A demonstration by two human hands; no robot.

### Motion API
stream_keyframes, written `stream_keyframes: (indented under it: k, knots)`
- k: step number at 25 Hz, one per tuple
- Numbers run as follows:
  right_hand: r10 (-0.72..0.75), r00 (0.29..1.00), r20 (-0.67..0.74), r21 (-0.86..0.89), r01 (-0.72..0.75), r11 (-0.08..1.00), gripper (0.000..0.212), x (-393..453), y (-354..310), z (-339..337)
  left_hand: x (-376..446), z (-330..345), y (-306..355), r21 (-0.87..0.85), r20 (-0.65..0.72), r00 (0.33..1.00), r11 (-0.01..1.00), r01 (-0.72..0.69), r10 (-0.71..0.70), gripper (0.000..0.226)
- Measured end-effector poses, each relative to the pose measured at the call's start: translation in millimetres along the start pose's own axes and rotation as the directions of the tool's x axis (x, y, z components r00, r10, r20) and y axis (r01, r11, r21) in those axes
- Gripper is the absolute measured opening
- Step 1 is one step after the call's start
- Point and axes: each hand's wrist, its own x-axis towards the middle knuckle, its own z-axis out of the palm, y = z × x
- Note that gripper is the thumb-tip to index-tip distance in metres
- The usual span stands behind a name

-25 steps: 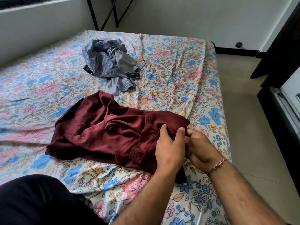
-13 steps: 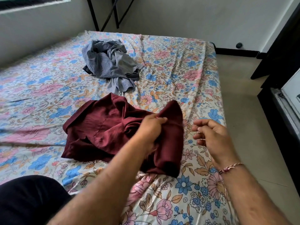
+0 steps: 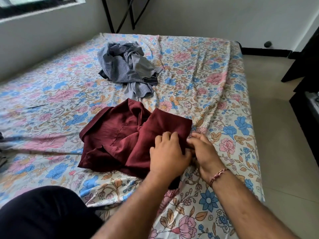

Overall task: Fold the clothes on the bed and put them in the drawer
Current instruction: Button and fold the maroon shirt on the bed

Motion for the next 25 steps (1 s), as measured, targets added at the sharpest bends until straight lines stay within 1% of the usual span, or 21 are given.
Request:
stream_keyframes:
  k: [2,3,4,6,8,10,11,12,13,14,15,16,17,18,19,20,21,22,23,24,25]
  knots:
    - [-0.029,0.999,0.028,-0.013,0.029,0.999,0.031,-4,0,1,0,11,-7,0.102,-0.022,0.999,0.994,0.049,-0.047,0.062]
    - [-0.045,0.998,0.043,-0.038,0.046,0.998,0.033,-4,0,1,4,13,-11,0.113,-0.040,0.998,0.992,0.050,-0.045,0.056]
    - [-0.055,0.997,0.058,-0.065,0.058,0.996,0.033,-4,1,0,9,12,-12,0.100,-0.063,0.998,0.994,0.038,-0.031,0.044]
    - [-0.061,0.991,0.118,-0.057,0.069,0.996,0.030,-8,-1,0,18,5,-18,0.014,-0.120,0.992,1.000,0.028,-0.027,0.023]
    - [-0.092,0.986,0.140,-0.027,0.097,0.995,0.027,-11,-4,0,26,-10,-24,-0.104,-0.107,0.993,0.994,0.042,-0.053,0.025]
    - [-0.155,0.985,0.078,0.015,0.154,0.988,0.023,-14,-7,0,27,-24,-23,-0.297,-0.056,0.996,0.954,0.043,-0.062,0.031]
    - [-0.178,0.984,0.018,0.063,0.176,0.982,0.022,-14,-8,0,26,-29,-17,-0.443,-0.014,0.998,0.896,0.042,-0.053,0.031]
    - [-0.204,0.977,-0.058,0.094,0.209,0.973,0.021,-12,-9,-2,25,-32,-7,-0.614,0.042,0.998,0.787,0.056,-0.038,0.030]
    - [-0.239,0.962,-0.135,0.095,0.253,0.963,0.020,-10,-9,-7,24,-33,5,-0.766,0.102,0.995,0.637,0.093,-0.022,0.027]
    - [-0.276,0.942,-0.191,0.087,0.296,0.951,0.020,-8,-10,-13,24,-33,16,-0.872,0.157,0.987,0.467,0.147,-0.016,0.024]
    - [-0.300,0.928,-0.221,0.088,0.325,0.942,0.020,-7,-10,-18,24,-34,22,-0.928,0.212,0.977,0.310,0.208,-0.024,0.023]
    - [-0.308,0.924,-0.228,0.088,0.335,0.938,0.021,-6,-10,-24,25,-39,24,-0.944,0.264,0.964,0.194,0.266,-0.037,0.023]
    - [-0.307,0.927,-0.215,0.085,0.330,0.940,0.022,-7,-9,-30,28,-44,17,-0.940,0.302,0.950,0.141,0.310,-0.076,0.022]
    - [-0.301,0.933,-0.197,0.067,0.319,0.945,0.022,-9,-6,-35,31,-52,4,-0.932,0.323,0.937,0.130,0.340,-0.131,0.022]
    - [-0.298,0.941,-0.159,0.037,0.308,0.951,0.022,-11,-4,-38,36,-58,-16,-0.926,0.324,0.926,0.139,0.352,-0.192,0.020]
    - [-0.294,0.949,-0.110,-0.013,0.294,0.956,0.022,-14,-1,-38,40,-66,-42,-0.916,0.311,0.914,0.176,0.361,-0.259,0.018]
    - [-0.276,0.960,-0.053,-0.072,0.272,0.960,0.023,-15,1,-33,45,-74,-69,-0.884,0.287,0.897,0.268,0.383,-0.335,0.017]
    - [-0.245,0.970,0.008,-0.131,0.244,0.961,0.025,-15,3,-26,47,-80,-92,-0.810,0.250,0.879,0.409,0.419,-0.405,0.020]
    - [-0.195,0.979,0.062,-0.174,0.203,0.964,0.028,-14,8,-16,46,-84,-111,-0.657,0.195,0.869,0.598,0.460,-0.454,0.031]
    - [-0.145,0.984,0.105,-0.199,0.164,0.966,0.032,-13,13,-5,44,-84,-124,-0.461,0.107,0.888,0.769,0.443,-0.448,0.045]
    - [-0.115,0.986,0.118,-0.210,0.138,0.968,0.035,-11,19,7,40,-82,-128,-0.310,0.002,0.930,0.884,0.351,-0.369,0.057]
